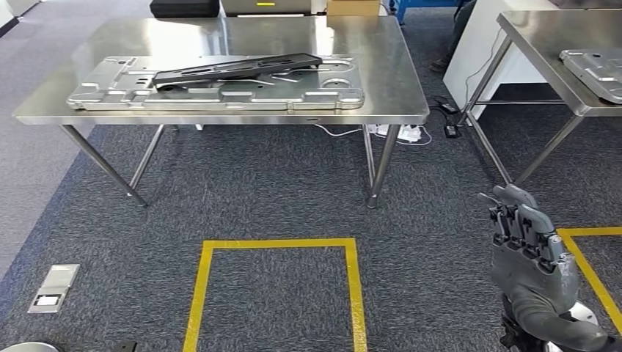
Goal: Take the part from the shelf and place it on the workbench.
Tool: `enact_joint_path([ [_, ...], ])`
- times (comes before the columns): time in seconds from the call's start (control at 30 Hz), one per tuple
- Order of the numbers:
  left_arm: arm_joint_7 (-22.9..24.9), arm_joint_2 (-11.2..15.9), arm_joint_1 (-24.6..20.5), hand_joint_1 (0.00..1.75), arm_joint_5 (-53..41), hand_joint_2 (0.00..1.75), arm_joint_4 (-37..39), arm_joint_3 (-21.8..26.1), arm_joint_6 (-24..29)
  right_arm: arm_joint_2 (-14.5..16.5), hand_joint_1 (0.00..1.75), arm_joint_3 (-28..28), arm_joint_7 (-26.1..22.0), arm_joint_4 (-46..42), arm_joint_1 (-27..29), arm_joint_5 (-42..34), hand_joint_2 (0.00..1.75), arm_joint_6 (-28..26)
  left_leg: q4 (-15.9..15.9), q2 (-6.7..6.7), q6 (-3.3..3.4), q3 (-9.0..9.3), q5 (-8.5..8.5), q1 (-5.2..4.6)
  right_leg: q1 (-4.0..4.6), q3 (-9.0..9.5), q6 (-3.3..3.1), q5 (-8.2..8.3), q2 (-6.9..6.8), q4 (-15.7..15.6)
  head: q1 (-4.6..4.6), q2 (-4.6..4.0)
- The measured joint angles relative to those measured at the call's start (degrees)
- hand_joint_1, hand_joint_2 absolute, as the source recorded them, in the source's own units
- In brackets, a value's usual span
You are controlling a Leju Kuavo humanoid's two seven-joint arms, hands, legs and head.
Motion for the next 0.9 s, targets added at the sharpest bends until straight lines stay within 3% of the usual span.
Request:
enact_joint_path([
  [0.07,0.00,0.01,0.00,0.00,0.01,0.00,0.00,0.02,0.13,0.01,0.00,0.01,0.00,0.08,0.12,-0.02,0.00,0.01,0.90,0.00,-0.10,1.73,2.10,0.13,0.00,-2.10,0.20,1.00,-0.21,0.71,0.01,0.00],
  [0.13,0.00,0.02,-0.05,0.00,0.02,0.00,0.00,0.04,0.25,0.00,0.00,0.02,0.00,0.09,0.20,-0.05,0.00,0.02,-4.62,-0.05,0.04,6.48,5.10,0.19,-0.01,-4.00,0.58,1.86,-0.30,1.46,0.01,0.00],
  [0.2,-0.02,0.01,-0.21,0.00,0.04,0.00,0.00,0.07,0.28,-0.01,0.00,0.04,0.00,0.09,0.15,-0.04,0.00,0.04,-11.95,-0.23,0.47,11.44,5.04,0.07,0.12,-5.13,1.15,2.77,-0.36,2.05,0.01,0.00],
  [0.27,-0.05,0.00,-0.29,0.00,0.06,0.00,0.00,0.09,0.28,-0.01,0.00,0.09,-0.01,0.09,0.08,-0.01,0.00,0.04,-15.34,-0.38,1.00,13.08,4.26,-0.16,0.20,-5.67,1.83,3.94,-0.44,2.11,0.02,0.00],
  [0.33,-0.05,-0.05,-0.19,0.00,0.07,0.00,0.00,0.13,0.24,-0.05,0.00,0.18,-0.01,0.11,0.12,0.01,0.00,0.03,-15.70,-0.17,1.86,12.16,4.88,-0.01,0.14,-6.53,2.52,3.95,-0.27,2.29,0.04,0.00],
  [0.37,-0.04,-0.07,-0.13,0.00,0.08,0.00,0.00,0.16,0.21,-0.10,0.00,0.24,-0.01,0.14,0.17,0.01,0.00,0.03,-15.80,-0.01,2.37,11.46,5.40,0.09,0.14,-7.14,2.74,2.54,-0.14,3.22,0.11,0.00],
  [0.47,-0.04,-0.08,-0.10,0.00,0.09,0.00,0.00,0.21,0.11,-0.24,0.00,0.34,-0.01,0.33,0.21,0.02,0.00,0.02,-15.59,0.39,3.46,8.98,7.14,-0.13,0.12,-9.06,2.91,-5.56,0.04,11.82,0.29,0.00],
  [0.5,-0.04,-0.09,-0.09,0.00,0.09,0.00,0.00,0.22,0.06,-0.26,0.00,0.38,-0.01,0.42,0.22,0.02,0.00,0.02,-15.44,0.49,3.63,8.16,7.70,-0.31,0.13,-9.35,2.91,-7.02,0.05,15.19,0.30,0.00],
  [0.53,-0.04,-0.09,-0.09,0.00,0.09,0.00,0.00,0.22,0.02,-0.27,0.00,0.42,0.00,0.51,0.23,0.02,0.00,0.02,-15.25,0.58,3.73,7.31,8.24,-0.50,0.18,-9.13,2.85,-7.03,0.05,17.37,0.30,0.00],
  [0.57,-0.04,-0.09,-0.09,0.00,0.09,0.00,0.00,0.23,-0.01,-0.28,0.00,0.46,0.00,0.61,0.23,0.04,0.00,0.02,-15.04,0.65,3.80,6.48,8.72,-0.70,0.25,-8.10,2.69,-5.83,0.05,17.72,0.30,0.00],
  [0.6,-0.04,-0.09,-0.08,0.00,0.09,0.00,0.00,0.23,-0.03,-0.29,0.00,0.50,0.01,0.70,0.24,0.08,0.00,0.01,-14.85,0.69,3.83,5.74,9.16,-0.92,0.39,-6.13,2.35,-4.06,0.06,15.96,0.30,0.00],
  [0.67,-0.04,-0.15,-0.10,0.00,0.09,0.00,0.01,0.25,-0.03,-0.30,0.00,0.57,0.00,0.83,0.23,0.19,0.00,-0.04,-14.61,0.71,3.84,4.72,9.89,-1.32,1.05,-0.13,1.05,-1.83,0.05,7.89,0.30,0.00],
  [0.73,-0.05,-0.27,-0.14,0.00,0.13,0.00,0.02,0.28,0.01,-0.31,0.00,0.60,-0.01,0.93,0.19,0.28,0.00,-0.13,-14.54,0.73,3.54,4.26,10.58,-1.46,1.64,4.34,0.09,-2.10,-0.11,0.86,0.29,0.00],
  [0.83,0.16,-0.28,-0.16,0.00,0.32,0.00,0.02,0.34,0.25,-0.32,0.00,0.59,-0.01,1.35,0.37,0.41,0.00,-0.18,-14.45,0.69,2.66,3.63,11.20,-1.31,1.67,5.17,-0.31,-2.06,-0.19,-1.86,0.26,0.00],
  [0.9,0.58,-0.25,-0.17,0.00,0.66,0.00,0.02,0.42,0.44,-0.31,0.00,0.55,0.07,2.06,0.70,0.66,0.00,-0.02,-11.97,0.32,1.85,2.33,8.73,-1.18,1.14,4.74,-0.61,-1.62,-0.18,-2.82,0.20,0.00],
])
